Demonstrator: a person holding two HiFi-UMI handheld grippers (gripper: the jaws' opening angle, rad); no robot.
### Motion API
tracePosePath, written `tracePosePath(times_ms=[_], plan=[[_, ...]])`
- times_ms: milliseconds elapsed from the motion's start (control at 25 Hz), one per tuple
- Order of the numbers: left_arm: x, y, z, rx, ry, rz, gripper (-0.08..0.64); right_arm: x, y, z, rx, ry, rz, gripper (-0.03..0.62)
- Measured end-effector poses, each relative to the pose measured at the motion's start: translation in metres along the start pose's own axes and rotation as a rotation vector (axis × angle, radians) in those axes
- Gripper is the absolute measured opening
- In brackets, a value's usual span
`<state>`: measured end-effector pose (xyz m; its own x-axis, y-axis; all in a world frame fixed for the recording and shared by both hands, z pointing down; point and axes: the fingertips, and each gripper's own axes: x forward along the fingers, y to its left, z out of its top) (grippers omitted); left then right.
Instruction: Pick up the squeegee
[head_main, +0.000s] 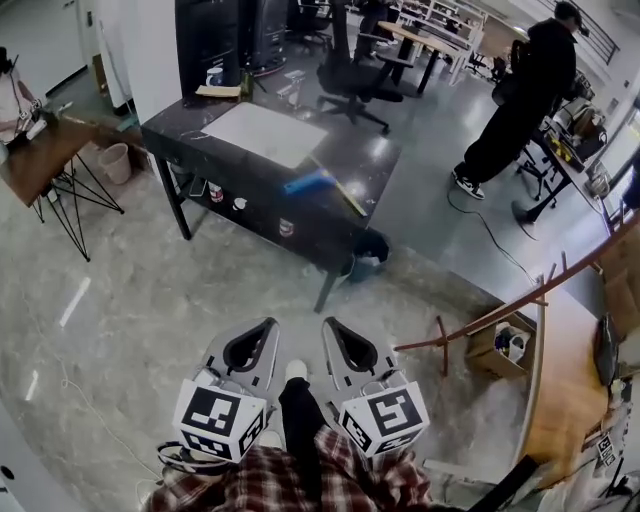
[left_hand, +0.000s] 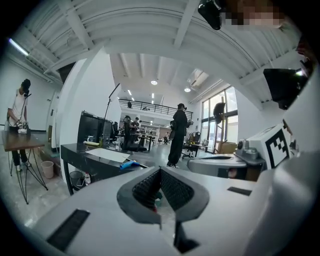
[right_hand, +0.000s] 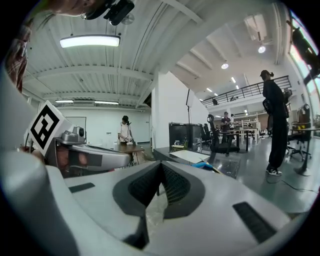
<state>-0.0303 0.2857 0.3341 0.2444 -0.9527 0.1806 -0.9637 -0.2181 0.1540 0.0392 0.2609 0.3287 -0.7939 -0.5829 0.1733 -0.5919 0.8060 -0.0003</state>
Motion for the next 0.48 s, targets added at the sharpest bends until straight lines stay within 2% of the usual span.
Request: tracePosePath(times_ms=[160, 320, 480], plan=[[0.059, 0.041, 0.014, 0.003, -0.004, 0.013, 0.010, 0.057, -0.040, 0.014, -0.005, -0.018, 0.010, 0.011], [0.126, 0.090, 0.043, -0.011, 0.000, 0.025, 0.011, 0.123, -0.088, 0.040, -0.012, -0.021, 0.013, 0.011], [0.183, 0.113, 0.066, -0.003, -0.001, 0.031, 0.011, 0.168, -0.138, 0.058, -0.015, -0.033, 0.017, 0.011]])
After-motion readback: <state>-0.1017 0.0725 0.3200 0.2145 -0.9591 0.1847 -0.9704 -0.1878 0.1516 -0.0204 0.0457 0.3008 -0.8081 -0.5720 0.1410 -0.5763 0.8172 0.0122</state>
